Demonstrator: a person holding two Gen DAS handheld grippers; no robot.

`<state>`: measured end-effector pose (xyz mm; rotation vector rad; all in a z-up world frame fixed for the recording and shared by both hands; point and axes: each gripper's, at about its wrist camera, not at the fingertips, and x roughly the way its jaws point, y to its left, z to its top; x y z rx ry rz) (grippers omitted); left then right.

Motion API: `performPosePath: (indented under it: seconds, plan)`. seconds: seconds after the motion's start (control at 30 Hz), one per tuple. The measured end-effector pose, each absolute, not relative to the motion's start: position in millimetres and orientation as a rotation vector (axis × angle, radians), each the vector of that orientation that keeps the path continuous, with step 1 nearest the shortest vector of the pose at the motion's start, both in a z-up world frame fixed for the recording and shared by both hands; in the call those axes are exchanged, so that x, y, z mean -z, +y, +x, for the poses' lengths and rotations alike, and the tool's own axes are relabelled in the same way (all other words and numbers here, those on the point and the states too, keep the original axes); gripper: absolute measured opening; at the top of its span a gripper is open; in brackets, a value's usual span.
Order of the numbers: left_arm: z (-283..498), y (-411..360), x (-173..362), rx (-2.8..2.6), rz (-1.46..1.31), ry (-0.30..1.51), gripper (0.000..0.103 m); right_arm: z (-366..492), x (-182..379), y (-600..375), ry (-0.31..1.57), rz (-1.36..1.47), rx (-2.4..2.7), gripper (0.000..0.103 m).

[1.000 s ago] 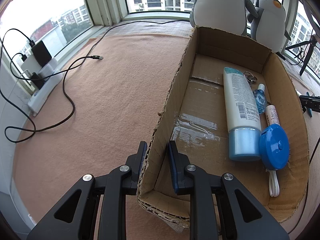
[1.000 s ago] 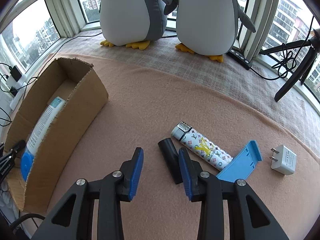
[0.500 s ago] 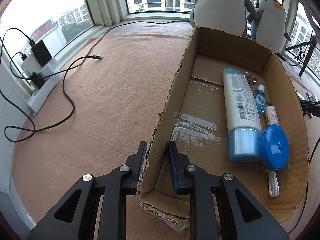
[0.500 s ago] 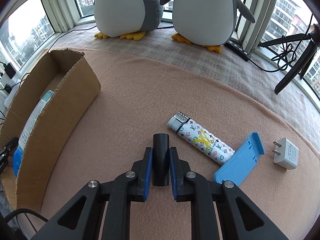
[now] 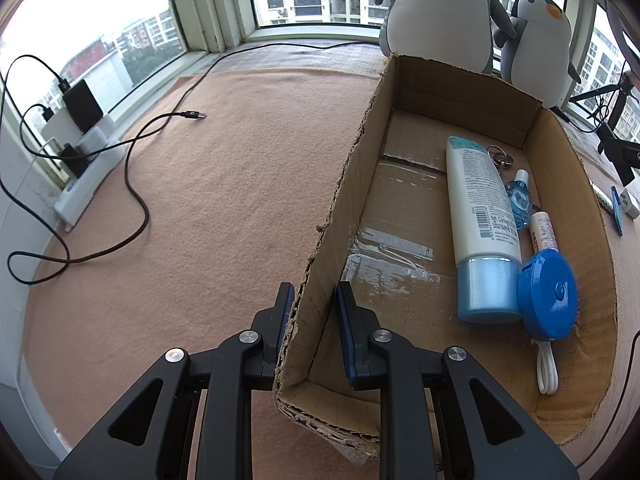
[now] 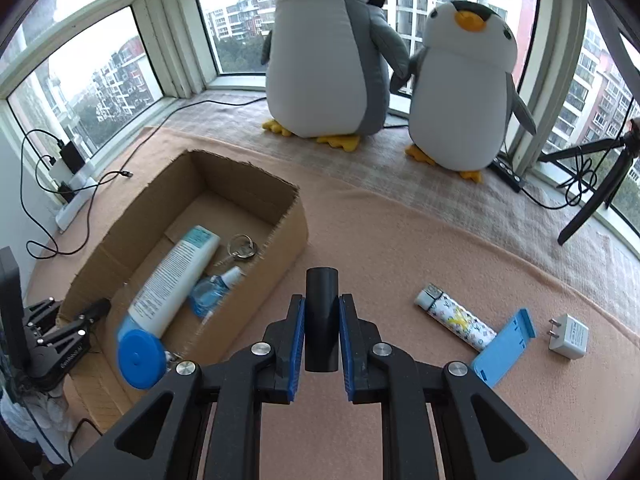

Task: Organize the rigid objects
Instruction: 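Carry the black cylinder into the box and release it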

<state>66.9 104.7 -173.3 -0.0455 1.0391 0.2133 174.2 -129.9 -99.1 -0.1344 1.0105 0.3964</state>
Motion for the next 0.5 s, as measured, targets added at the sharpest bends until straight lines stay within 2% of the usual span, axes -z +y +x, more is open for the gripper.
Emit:
performPosePath:
  seconds: [0.5]
  plan:
    - [67, 105, 173, -0.213, -0.046, 1.039, 0.020, 189, 88, -68, 0.981, -0.130, -0.454, 0.015]
